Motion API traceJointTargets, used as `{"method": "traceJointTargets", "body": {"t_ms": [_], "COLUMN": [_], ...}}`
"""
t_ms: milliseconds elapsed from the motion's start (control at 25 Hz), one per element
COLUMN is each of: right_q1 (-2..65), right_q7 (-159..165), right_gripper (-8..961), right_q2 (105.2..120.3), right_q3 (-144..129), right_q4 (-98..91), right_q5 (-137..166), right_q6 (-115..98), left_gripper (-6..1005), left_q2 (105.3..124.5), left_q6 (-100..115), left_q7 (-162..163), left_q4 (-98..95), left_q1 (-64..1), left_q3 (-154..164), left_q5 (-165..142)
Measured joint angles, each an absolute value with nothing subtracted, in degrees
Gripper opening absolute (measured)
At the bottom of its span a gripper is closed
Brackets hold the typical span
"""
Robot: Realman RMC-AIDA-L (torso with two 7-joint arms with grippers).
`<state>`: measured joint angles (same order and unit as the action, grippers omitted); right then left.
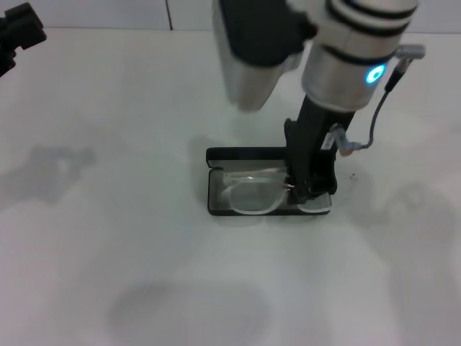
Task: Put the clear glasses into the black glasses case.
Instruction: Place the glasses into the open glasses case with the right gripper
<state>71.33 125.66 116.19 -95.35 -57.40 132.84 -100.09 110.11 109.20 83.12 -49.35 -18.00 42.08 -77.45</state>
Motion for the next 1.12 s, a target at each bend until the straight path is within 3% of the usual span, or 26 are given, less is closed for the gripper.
{"method": "traceJointTargets", "body": {"t_ms": [200,1120], "right_q1": [74.2,74.0], "right_q7": [126.4,127.3], "right_gripper": [192,201], "right_q2": [116.19,116.19], "right_q3": [-101.4,-110.0], "right_q4": [-50.0,-45.2], "right_q5": [129.8,128.2], "right_q6": [-91.9,-81.7], "left_gripper": [111,112], "left_q2": [110.37,110.79], "left_q6": [109.2,109.1], "left_q7": [82.1,81.3], "left_q4": [-49.3,-48.7], "left_q1": [-16.9,-17.1], "left_q3": [41.6,41.4], "left_q5": [-77.8,-77.8]}}
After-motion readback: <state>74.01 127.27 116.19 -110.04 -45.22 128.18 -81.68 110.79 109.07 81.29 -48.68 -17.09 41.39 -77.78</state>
